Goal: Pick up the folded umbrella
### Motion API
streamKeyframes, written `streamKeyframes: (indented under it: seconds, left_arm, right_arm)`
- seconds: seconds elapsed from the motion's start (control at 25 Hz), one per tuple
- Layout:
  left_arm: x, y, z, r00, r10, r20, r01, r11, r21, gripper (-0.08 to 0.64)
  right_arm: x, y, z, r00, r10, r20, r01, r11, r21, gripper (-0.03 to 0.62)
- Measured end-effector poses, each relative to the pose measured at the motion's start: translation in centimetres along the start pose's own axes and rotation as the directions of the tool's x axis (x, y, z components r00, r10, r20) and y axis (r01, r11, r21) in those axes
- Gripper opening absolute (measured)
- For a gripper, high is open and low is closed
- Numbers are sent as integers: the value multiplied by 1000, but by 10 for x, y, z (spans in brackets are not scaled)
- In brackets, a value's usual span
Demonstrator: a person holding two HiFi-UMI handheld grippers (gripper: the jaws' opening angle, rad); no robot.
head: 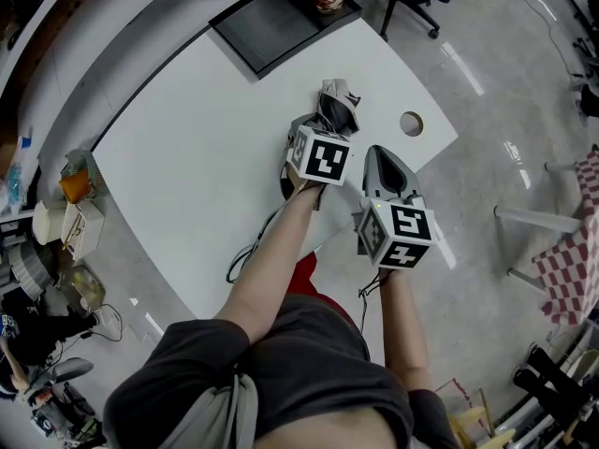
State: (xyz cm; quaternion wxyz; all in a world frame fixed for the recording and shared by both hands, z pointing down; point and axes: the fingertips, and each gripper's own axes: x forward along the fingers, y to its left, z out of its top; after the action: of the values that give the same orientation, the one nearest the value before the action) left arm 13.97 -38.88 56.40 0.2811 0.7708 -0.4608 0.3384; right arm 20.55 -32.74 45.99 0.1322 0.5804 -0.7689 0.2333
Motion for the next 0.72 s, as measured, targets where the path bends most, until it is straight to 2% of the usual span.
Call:
streamKeyframes:
  seconds: [0.72]
  left_arm:
    - [-12, -7, 5, 997, -40, 59, 36, 997, 62, 202]
  right_arm:
    - [-22, -6, 1, 998, -61, 16, 61, 998, 2, 18]
